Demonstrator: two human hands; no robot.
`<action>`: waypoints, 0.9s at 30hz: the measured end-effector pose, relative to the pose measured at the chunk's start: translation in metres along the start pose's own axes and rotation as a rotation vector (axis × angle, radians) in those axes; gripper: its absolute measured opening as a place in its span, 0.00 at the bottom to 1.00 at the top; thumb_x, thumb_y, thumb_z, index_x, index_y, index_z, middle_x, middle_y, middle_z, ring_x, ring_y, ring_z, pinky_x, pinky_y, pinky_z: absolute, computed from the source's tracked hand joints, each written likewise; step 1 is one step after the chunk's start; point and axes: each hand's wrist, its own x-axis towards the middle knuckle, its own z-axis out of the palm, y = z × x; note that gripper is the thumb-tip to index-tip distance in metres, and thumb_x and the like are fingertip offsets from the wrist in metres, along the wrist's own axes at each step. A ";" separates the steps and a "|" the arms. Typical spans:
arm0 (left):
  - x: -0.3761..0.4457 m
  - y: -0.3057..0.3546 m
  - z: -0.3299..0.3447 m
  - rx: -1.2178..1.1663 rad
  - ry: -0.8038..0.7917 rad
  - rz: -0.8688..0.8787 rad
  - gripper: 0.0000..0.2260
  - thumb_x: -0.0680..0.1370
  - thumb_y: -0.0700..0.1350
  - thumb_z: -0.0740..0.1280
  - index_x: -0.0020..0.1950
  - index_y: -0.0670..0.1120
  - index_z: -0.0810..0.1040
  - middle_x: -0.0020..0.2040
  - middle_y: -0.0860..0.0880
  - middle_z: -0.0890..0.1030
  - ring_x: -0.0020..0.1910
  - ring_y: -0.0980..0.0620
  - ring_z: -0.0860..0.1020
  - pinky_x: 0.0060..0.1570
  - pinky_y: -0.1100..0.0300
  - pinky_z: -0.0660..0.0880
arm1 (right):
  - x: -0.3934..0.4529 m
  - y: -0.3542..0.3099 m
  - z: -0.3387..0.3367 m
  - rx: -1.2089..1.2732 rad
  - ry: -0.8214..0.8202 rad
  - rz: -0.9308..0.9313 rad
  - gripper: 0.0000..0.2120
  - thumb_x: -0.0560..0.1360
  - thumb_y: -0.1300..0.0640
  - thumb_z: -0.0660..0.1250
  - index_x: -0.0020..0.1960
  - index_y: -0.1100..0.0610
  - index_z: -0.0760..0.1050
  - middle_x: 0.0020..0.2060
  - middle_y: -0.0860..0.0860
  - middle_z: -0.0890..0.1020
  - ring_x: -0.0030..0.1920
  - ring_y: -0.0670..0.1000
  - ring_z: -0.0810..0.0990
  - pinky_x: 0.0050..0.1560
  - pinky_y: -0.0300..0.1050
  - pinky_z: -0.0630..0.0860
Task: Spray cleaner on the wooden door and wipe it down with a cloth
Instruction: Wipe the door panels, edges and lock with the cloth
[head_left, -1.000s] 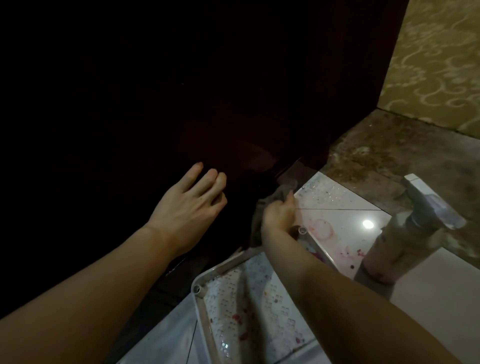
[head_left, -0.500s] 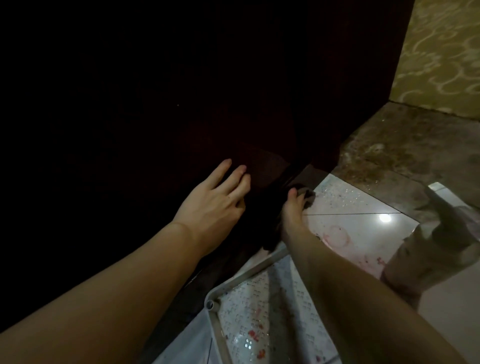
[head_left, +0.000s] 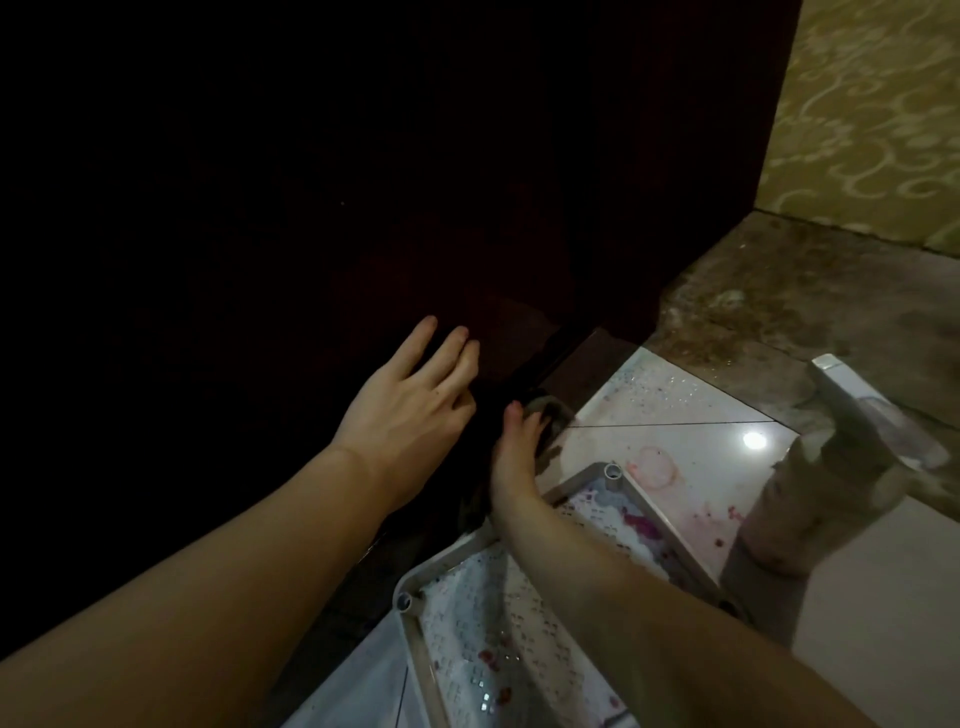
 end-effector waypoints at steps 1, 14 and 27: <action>-0.004 -0.001 -0.001 0.004 0.001 -0.027 0.27 0.80 0.49 0.57 0.77 0.44 0.53 0.76 0.36 0.39 0.75 0.36 0.36 0.68 0.36 0.31 | 0.010 -0.006 -0.006 -0.007 0.014 0.035 0.32 0.82 0.41 0.51 0.80 0.54 0.48 0.79 0.53 0.51 0.78 0.56 0.52 0.76 0.58 0.52; -0.034 -0.012 0.001 0.007 0.005 -0.129 0.37 0.78 0.52 0.58 0.76 0.40 0.39 0.73 0.33 0.32 0.73 0.34 0.33 0.67 0.33 0.31 | 0.037 -0.042 -0.016 -0.042 0.135 0.121 0.30 0.83 0.41 0.48 0.80 0.53 0.46 0.79 0.56 0.45 0.78 0.57 0.48 0.75 0.54 0.47; -0.151 0.013 0.053 -0.125 -0.165 -0.178 0.37 0.78 0.49 0.59 0.76 0.42 0.36 0.66 0.33 0.20 0.64 0.34 0.20 0.60 0.36 0.20 | -0.123 0.020 0.055 -0.271 -0.117 -0.090 0.32 0.82 0.45 0.53 0.79 0.51 0.40 0.78 0.49 0.35 0.78 0.52 0.39 0.75 0.49 0.44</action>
